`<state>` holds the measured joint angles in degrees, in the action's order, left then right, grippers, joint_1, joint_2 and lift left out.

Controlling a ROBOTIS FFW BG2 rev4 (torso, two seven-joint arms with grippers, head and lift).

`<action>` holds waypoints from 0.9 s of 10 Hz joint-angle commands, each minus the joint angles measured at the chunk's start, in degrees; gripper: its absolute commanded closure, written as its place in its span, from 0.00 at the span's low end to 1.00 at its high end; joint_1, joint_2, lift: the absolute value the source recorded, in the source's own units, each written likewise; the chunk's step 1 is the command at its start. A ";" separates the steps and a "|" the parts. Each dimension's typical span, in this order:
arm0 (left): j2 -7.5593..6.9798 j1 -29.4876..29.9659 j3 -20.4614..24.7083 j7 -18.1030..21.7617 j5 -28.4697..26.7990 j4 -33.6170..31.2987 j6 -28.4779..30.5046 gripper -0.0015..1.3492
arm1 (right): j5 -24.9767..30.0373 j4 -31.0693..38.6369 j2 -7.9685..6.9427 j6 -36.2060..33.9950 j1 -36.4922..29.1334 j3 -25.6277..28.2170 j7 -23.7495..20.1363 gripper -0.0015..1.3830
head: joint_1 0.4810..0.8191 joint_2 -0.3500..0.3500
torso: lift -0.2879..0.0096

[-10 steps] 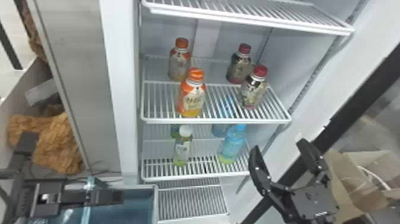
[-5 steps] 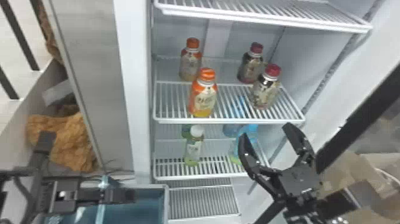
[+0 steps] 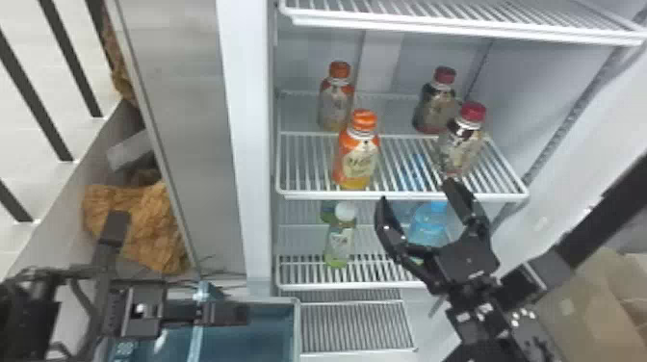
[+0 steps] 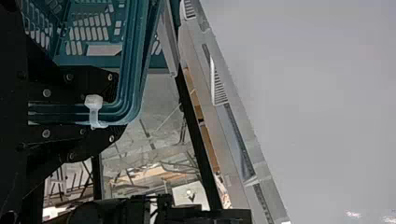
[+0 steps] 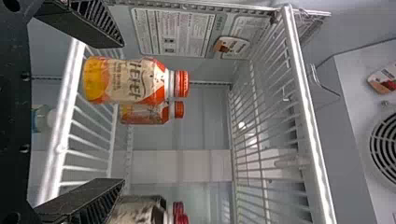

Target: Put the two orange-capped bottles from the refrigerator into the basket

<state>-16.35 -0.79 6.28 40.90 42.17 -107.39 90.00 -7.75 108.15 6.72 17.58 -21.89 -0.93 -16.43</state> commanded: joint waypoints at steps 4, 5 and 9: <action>0.00 0.08 -0.11 -0.12 -0.01 0.02 0.03 0.89 | 0.21 -0.50 0.66 -7.59 6.42 -2.38 0.09 0.03 | 0.63 0.37 | 0.83; 0.00 0.08 -0.23 -0.12 -0.01 0.02 0.03 0.89 | -0.36 -1.20 0.83 -9.28 7.83 -3.29 0.09 0.05 | 0.63 0.38 | 0.83; 0.00 -0.06 -0.46 -0.12 0.10 0.02 0.03 0.89 | -0.70 -4.30 1.27 -13.22 12.75 -5.24 0.09 0.07 | 0.63 0.42 | 0.83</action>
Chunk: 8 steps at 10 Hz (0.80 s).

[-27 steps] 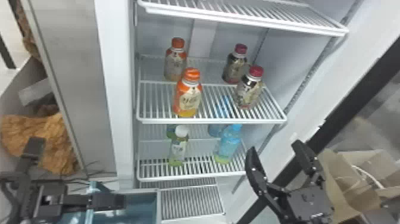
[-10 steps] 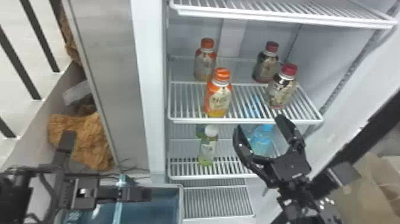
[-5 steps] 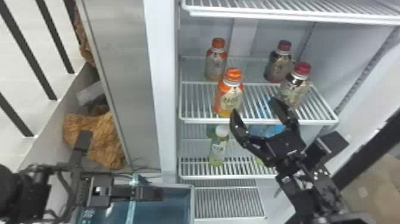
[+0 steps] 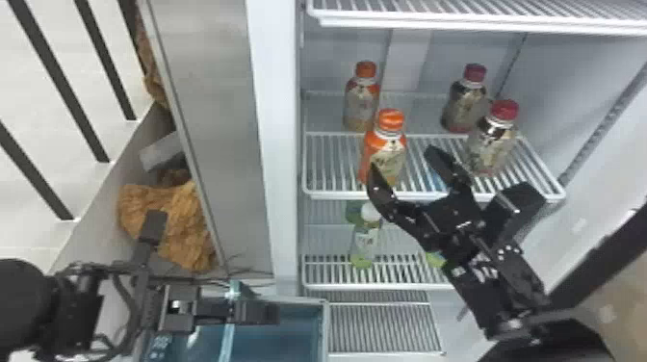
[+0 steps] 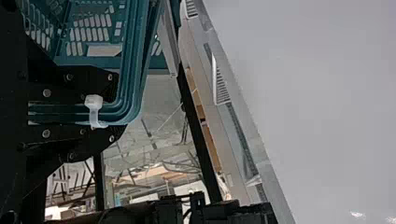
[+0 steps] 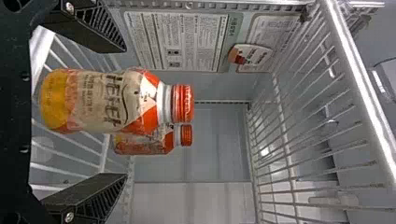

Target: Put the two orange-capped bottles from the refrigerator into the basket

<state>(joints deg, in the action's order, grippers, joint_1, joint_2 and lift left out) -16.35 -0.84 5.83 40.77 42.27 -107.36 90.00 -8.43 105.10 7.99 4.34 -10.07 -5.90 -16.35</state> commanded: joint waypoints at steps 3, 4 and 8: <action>0.00 0.13 -0.23 -0.07 0.23 0.14 0.03 0.89 | -0.48 -4.63 0.18 1.15 3.89 -1.76 0.88 0.07 | 0.63 0.43 | 0.83; 0.00 0.13 -0.23 -0.07 0.23 0.14 0.03 0.89 | -0.82 -4.77 0.18 1.15 4.45 -2.56 0.88 0.07 | 0.63 0.43 | 0.83; 0.00 0.27 0.00 -0.16 0.34 0.14 0.03 0.89 | -1.74 -3.92 0.36 -0.82 4.59 -3.93 0.88 0.59 | 0.63 0.48 | 0.83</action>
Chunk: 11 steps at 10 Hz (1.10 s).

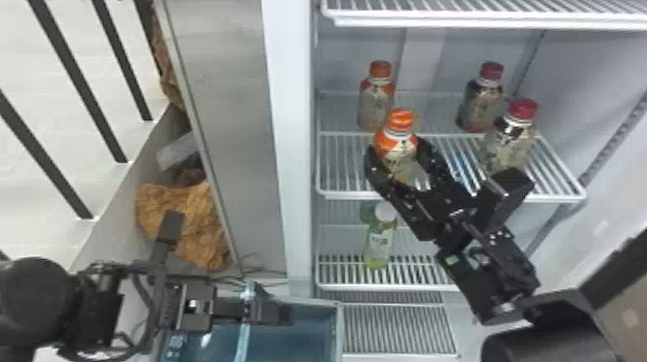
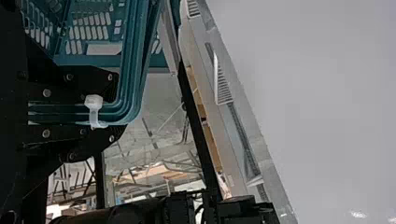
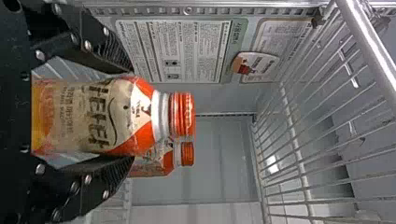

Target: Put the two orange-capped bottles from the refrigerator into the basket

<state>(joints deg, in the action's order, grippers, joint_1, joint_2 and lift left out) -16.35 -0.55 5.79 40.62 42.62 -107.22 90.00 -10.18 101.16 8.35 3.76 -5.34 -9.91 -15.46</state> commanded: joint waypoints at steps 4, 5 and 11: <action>0.00 0.12 -0.19 -0.01 0.12 0.00 0.03 0.89 | -1.59 5.50 0.26 -0.39 -2.39 0.43 -0.01 0.58 | 0.63 0.48 | 0.83; 0.00 0.12 -0.08 -0.01 0.12 0.00 0.03 0.89 | -2.96 8.88 0.52 -1.23 -3.66 0.43 -0.80 0.58 | 0.63 0.48 | 0.83; 0.00 -0.02 0.26 -0.01 0.00 0.00 0.03 0.89 | -6.39 30.53 0.87 -16.28 -18.99 6.25 -9.94 0.58 | 0.63 0.52 | 0.83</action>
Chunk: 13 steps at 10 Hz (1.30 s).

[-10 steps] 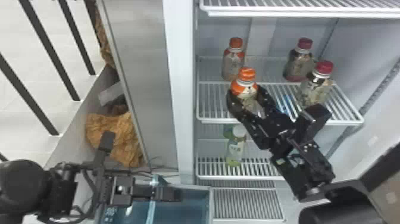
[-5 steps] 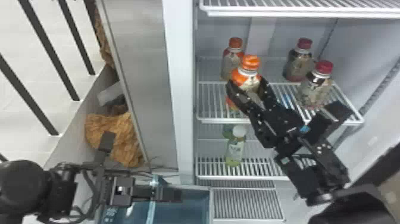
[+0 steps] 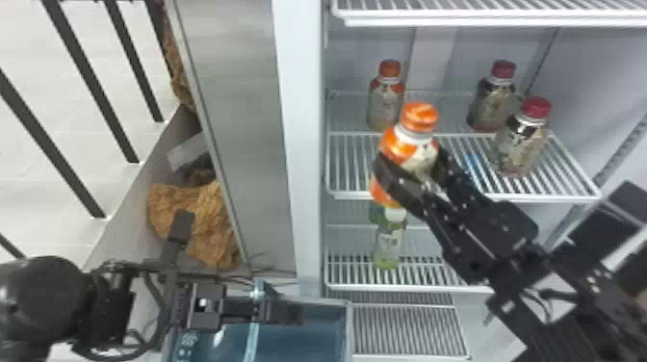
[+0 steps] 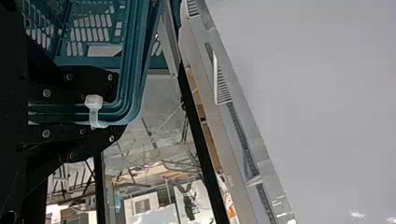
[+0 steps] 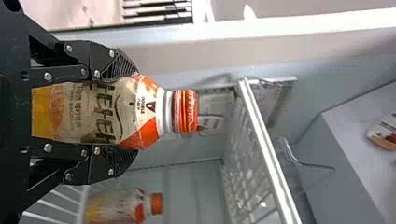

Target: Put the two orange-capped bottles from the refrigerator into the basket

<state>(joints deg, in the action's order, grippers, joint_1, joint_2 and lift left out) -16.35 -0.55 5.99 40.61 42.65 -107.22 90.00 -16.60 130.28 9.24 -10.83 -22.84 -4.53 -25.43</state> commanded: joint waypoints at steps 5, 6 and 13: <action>0.17 -0.02 0.41 -0.09 -0.37 0.00 0.03 0.89 | 3.69 -0.69 0.34 -11.38 -4.01 4.99 -14.03 0.58 | 0.63 0.51 | 0.83; 0.26 0.12 0.75 -0.09 -0.60 0.00 0.03 0.89 | 4.15 -1.12 0.95 -13.77 -3.03 4.19 -15.70 0.58 | 0.63 0.52 | 0.83; 1.05 0.69 2.81 -1.05 -0.83 0.28 0.03 0.89 | 8.95 -10.68 3.94 -32.05 8.79 -0.95 -29.76 0.58 | 0.63 0.63 | 0.83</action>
<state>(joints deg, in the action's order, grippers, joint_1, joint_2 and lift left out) -15.30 0.15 8.77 39.56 41.82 -106.97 90.00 -8.07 120.52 13.00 -41.43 -14.99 -5.12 -55.01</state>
